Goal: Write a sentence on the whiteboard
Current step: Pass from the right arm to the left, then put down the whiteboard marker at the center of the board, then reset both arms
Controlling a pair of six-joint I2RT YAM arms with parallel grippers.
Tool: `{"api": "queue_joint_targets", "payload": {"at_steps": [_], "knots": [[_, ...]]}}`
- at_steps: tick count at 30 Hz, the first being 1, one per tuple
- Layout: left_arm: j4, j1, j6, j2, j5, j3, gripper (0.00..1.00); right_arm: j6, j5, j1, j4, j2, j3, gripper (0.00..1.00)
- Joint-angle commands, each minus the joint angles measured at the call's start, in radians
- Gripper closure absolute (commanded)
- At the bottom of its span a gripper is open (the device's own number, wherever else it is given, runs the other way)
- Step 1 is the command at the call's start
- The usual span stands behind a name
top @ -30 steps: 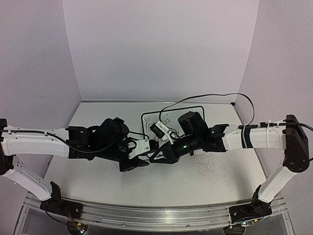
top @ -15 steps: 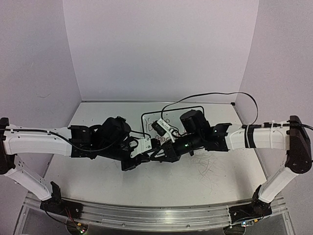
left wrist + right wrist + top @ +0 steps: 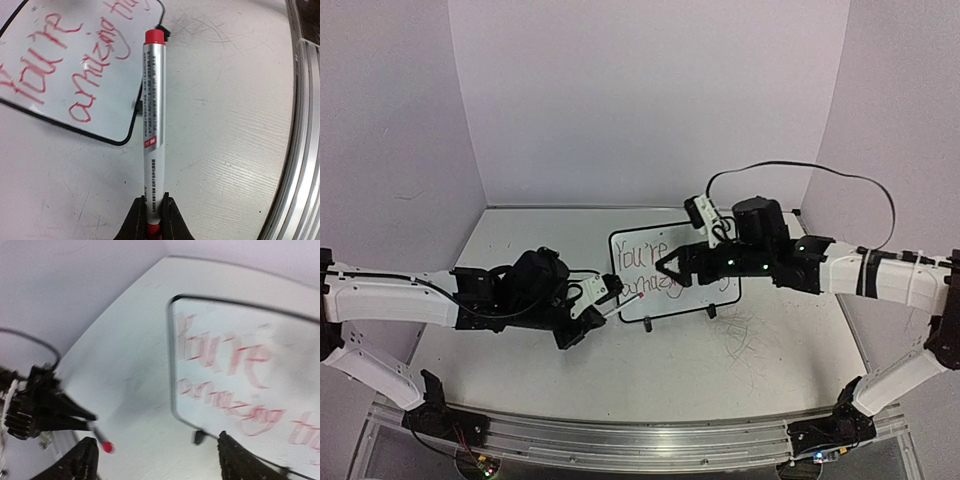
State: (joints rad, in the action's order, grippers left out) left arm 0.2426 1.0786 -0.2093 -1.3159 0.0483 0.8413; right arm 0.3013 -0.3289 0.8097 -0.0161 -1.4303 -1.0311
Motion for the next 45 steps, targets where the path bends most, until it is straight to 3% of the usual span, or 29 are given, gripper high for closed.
{"api": "queue_joint_targets", "payload": {"at_steps": [1, 3, 7, 10, 17, 23, 25, 30, 33, 36, 41, 45], "knots": [[-0.151, -0.019, 0.27, 0.091, 0.179, -0.07, 1.0, 0.0, 0.465, -0.035, -0.02, 0.165, 0.011, 0.08], [-0.171, -0.019, 0.461, 0.098, 0.3, -0.1, 1.0, -0.01, 0.62, -0.035, -0.024, 0.214, 0.019, 0.02], [-0.027, -0.027, 0.775, 0.064, 0.543, -0.085, 1.0, -0.055, 0.733, -0.035, -0.025, 0.276, 0.024, 0.02], [0.047, -0.089, 0.937, 0.02, 0.516, -0.084, 1.0, -0.081, 0.784, -0.035, -0.025, 0.299, 0.027, 0.02], [0.089, -0.197, 0.964, -0.176, 0.323, -0.047, 1.0, -0.073, 0.869, -0.035, -0.013, 0.375, 0.064, 0.02], [0.118, -0.204, 0.956, -0.302, 0.313, 0.01, 0.98, -0.078, 0.883, -0.035, -0.01, 0.423, 0.087, 0.02], [0.122, -0.204, 0.954, -0.325, 0.316, 0.021, 0.91, -0.087, 0.886, -0.035, -0.01, 0.431, 0.091, 0.02], [0.139, -0.204, 0.935, -0.317, 0.356, 0.047, 0.61, -0.135, 0.907, -0.035, -0.01, 0.45, 0.091, 0.02], [0.171, -0.207, 0.904, -0.258, 0.448, 0.069, 0.44, -0.163, 0.922, -0.035, -0.012, 0.467, 0.077, 0.02], [0.209, -0.217, 0.843, -0.182, 0.566, 0.116, 0.35, -0.192, 0.941, -0.034, -0.016, 0.49, 0.048, 0.02], [0.163, -0.219, 0.644, -0.01, 0.739, 0.257, 0.17, -0.269, 1.006, -0.035, -0.02, 0.54, -0.016, 0.02], [-0.056, -0.219, 0.343, 0.093, 0.725, 0.352, 0.01, -0.338, 1.033, -0.035, -0.019, 0.565, -0.07, 0.02]]}}
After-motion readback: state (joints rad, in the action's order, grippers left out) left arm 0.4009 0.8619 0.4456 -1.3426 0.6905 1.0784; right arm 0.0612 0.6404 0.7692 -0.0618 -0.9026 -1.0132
